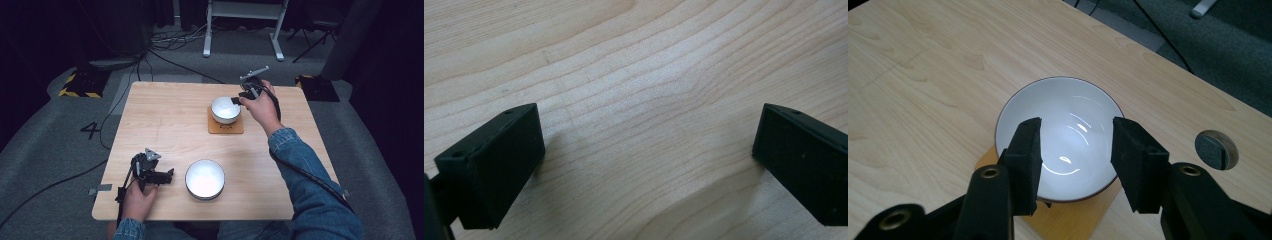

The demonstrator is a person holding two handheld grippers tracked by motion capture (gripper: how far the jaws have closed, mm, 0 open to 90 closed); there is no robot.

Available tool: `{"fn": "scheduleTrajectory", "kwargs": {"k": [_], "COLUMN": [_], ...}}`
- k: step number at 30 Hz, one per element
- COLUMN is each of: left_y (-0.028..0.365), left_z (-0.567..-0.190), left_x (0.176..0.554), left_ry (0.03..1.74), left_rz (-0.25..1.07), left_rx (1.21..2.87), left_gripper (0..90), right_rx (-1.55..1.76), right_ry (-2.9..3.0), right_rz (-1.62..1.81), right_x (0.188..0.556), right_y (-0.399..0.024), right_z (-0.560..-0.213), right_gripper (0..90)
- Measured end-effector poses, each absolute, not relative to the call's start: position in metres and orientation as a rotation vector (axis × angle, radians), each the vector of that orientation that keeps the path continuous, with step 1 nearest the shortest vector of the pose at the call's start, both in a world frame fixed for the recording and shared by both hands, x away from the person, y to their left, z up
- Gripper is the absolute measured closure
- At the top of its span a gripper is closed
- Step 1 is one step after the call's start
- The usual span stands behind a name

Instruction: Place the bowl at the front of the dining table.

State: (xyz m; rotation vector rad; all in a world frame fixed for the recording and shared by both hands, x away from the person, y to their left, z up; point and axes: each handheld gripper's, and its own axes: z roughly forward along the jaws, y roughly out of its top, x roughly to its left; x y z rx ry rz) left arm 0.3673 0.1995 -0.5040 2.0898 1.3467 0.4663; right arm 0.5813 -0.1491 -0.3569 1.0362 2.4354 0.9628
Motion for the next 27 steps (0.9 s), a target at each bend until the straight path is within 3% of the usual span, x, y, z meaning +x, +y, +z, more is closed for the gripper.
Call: {"fn": "scheduleTrajectory", "kwargs": {"k": [27], "left_y": [0.199], "left_z": [-0.504], "left_x": [0.367], "left_ry": [1.350], "left_rz": [0.465], "left_rx": [2.089], "left_gripper": [0.4], "right_rx": [0.964], "right_ry": [2.426], "right_rz": [1.069], "right_x": [0.502], "right_y": [-0.215], "right_z": [-0.321], "right_gripper": [52.0]}}
